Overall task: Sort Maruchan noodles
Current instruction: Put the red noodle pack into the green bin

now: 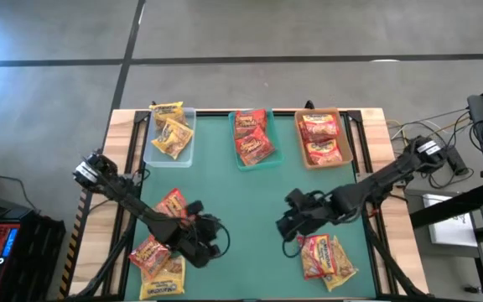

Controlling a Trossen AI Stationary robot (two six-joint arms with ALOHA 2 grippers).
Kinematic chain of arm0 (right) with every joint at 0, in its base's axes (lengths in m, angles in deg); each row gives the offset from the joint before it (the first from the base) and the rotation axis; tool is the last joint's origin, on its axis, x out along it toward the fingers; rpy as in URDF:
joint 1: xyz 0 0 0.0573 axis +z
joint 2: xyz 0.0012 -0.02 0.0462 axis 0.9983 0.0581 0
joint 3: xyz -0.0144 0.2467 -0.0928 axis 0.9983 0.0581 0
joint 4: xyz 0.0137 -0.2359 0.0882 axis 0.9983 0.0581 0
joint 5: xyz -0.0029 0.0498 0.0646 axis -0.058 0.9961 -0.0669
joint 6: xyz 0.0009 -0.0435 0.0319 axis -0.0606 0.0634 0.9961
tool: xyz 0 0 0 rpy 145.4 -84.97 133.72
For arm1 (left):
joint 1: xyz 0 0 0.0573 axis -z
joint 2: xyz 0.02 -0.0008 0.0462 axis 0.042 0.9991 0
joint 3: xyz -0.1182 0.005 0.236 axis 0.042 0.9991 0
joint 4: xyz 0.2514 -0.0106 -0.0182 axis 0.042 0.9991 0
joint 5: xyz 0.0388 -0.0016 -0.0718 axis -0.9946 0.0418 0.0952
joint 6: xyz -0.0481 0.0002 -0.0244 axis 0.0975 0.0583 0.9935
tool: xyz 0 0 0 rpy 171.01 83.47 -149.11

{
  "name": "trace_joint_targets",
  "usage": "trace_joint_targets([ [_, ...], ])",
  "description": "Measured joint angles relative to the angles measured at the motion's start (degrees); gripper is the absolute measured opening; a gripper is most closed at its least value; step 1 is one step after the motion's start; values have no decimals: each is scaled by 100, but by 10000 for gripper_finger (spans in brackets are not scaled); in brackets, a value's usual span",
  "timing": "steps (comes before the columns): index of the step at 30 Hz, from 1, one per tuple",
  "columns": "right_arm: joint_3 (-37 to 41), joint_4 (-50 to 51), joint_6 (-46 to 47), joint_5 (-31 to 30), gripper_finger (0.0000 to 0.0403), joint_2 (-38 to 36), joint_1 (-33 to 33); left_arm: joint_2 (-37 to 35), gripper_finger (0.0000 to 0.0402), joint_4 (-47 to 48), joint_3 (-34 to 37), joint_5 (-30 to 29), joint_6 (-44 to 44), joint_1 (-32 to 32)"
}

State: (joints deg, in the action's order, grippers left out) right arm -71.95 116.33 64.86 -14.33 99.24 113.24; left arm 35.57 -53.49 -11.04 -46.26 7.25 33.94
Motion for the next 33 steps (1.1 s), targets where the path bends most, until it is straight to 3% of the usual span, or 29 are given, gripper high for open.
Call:
trace_joint_targets([
  [6, 0, -255, -258, 76, 224, 589, -109, -599, 74, 3955, -7, 466, 2966, 275],
  [8, 0, -255, -263, 108, 224, 723, -120, -668, 74, 4865, 7, 917, 3783, 375],
  [10, -10, -264, -306, 157, 224, 830, -116, -719, 74, 5253, 44, 1476, 4037, 498],
  [13, -24, -284, -316, 214, 224, 926, -107, -726, 72, 5249, 129, 2169, 3971, 656],
  [16, -42, -310, -457, 260, 224, 955, -107, -726, 64, 5231, 197, 2382, 3963, 725],
  [24, -42, -431, -565, 258, 224, 844, -122, -691, 39, 4244, 578, 2338, 3701, 614],
  [33, -42, -486, -613, 258, 224, 846, -147, -702, 38, 2390, 669, 1619, 2989, 483],
])
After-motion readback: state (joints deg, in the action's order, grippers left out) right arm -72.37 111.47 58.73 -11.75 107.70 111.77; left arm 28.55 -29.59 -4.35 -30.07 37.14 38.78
